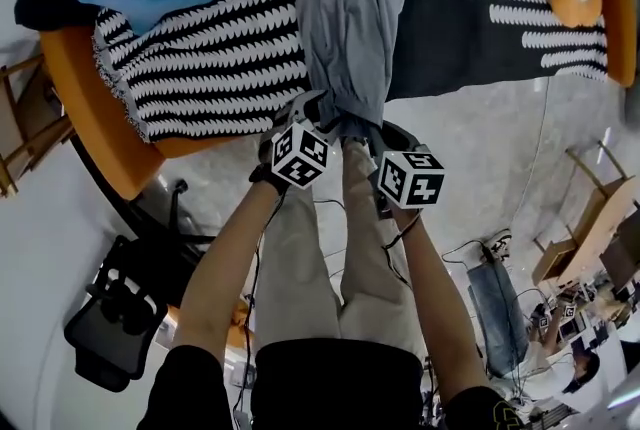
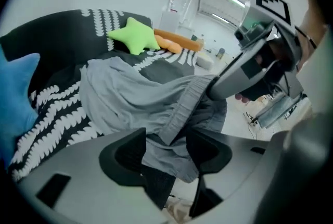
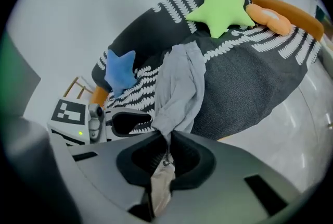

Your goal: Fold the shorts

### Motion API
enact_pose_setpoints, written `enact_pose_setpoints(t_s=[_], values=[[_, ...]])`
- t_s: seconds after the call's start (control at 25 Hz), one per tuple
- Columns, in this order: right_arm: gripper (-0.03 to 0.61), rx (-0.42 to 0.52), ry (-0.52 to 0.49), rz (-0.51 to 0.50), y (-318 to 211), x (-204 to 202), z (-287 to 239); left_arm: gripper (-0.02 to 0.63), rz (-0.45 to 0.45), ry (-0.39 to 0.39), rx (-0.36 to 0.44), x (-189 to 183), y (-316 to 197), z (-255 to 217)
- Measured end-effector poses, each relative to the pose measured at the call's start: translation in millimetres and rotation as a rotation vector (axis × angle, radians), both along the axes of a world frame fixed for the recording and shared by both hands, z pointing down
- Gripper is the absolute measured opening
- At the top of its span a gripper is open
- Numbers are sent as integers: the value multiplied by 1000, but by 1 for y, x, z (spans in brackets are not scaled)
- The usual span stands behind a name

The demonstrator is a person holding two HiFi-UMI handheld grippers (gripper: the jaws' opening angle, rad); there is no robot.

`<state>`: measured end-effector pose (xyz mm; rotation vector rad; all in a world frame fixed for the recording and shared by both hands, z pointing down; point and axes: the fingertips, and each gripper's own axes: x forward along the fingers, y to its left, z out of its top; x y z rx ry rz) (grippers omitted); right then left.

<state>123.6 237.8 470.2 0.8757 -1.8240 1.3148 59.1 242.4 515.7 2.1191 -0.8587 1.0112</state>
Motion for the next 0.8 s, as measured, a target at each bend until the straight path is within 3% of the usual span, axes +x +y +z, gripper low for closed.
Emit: enact_pose_setpoints(t_s=[0.12, 0.24, 0.4, 0.56, 0.8], values=[[43, 3, -2, 27, -4, 6, -9, 229, 69, -57, 10, 15, -6, 10], [43, 10, -1, 42, -4, 13, -16, 37, 64, -120, 91, 10, -19, 4], [43, 17, 15, 25, 2, 25, -17, 26, 48, -145, 128, 4, -13, -15], [44, 42, 10, -34, 7, 17, -7, 25, 62, -229, 144, -16, 13, -25], [44, -3, 53, -162, 34, 18, 10, 25, -43, -239, -4, -4, 76, 3]])
